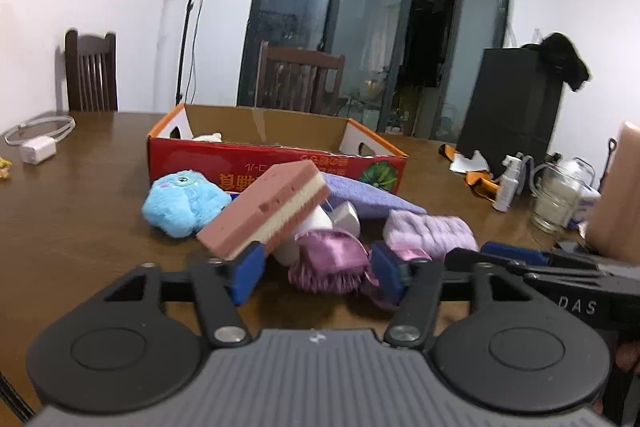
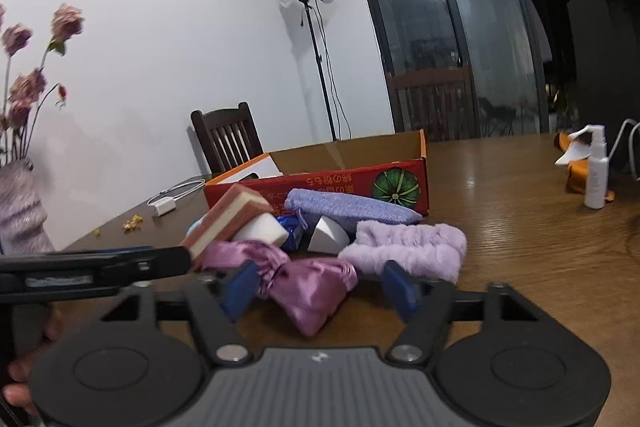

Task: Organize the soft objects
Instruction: 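Move both grippers back to the pile toward the purple satin bow, then grasp the purple satin bow with both grippers and lift it, then carry the satin bow into the box and release it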

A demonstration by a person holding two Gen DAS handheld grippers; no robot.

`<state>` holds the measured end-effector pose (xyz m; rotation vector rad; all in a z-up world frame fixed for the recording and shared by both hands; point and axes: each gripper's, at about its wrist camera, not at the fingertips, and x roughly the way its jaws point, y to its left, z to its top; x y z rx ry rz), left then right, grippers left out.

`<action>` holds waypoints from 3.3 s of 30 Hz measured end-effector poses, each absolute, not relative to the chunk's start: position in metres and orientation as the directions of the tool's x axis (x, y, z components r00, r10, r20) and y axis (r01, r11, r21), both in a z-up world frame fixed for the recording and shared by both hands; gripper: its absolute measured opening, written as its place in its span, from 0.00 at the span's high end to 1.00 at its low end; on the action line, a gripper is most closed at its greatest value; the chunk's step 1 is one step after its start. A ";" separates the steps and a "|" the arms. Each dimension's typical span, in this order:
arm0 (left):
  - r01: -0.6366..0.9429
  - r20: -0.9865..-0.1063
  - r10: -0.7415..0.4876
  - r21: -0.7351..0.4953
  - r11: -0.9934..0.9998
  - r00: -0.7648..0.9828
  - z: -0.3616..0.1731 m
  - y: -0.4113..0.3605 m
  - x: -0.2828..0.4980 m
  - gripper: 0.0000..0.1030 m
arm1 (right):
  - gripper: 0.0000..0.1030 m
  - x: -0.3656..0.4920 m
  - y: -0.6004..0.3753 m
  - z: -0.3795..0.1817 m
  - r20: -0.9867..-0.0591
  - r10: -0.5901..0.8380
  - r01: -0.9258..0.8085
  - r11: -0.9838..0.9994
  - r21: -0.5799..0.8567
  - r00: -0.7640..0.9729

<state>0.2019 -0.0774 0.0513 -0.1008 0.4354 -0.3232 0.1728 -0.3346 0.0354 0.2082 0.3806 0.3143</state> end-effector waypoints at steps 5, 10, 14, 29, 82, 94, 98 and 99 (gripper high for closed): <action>0.315 -0.418 -0.365 -0.186 0.931 0.832 0.046 -0.085 0.229 0.61 | 0.45 0.212 -0.336 0.034 -0.377 0.332 -0.219 0.925 0.312 0.865; 0.355 -0.470 -0.428 -0.240 0.903 0.772 0.034 -0.082 0.227 0.79 | 0.57 0.237 -0.331 0.024 -0.436 0.346 -0.201 0.917 0.344 0.831; 0.384 -0.493 -0.479 -0.288 0.877 0.726 0.028 -0.069 0.204 0.78 | 0.70 0.225 -0.327 0.024 -0.440 0.414 -0.272 0.896 0.350 0.797; 0.349 -0.523 -0.477 -0.330 0.877 0.706 0.018 -0.060 0.247 0.50 | 0.68 0.220 -0.326 0.016 -0.466 0.427 -0.267 0.889 0.372 0.775; 0.244 -0.667 -0.399 -0.318 0.916 0.629 0.072 -0.111 0.607 0.63 | 0.73 0.623 -0.299 0.072 -0.713 0.099 -0.111 0.993 0.030 0.694; 0.275 -0.540 -0.264 -0.061 0.959 0.799 0.149 -0.055 0.505 0.46 | 0.40 0.536 -0.315 0.133 -0.546 0.184 -0.168 0.983 0.079 0.817; 0.255 -0.457 -0.234 -0.015 0.967 0.858 0.162 -0.035 0.446 0.27 | 0.31 0.481 -0.331 0.157 -0.466 0.219 -0.192 0.976 0.106 0.857; 0.250 -0.427 -0.228 -0.006 0.968 0.875 0.164 -0.030 0.429 0.23 | 0.25 0.468 -0.334 0.161 -0.448 0.226 -0.199 0.974 0.107 0.865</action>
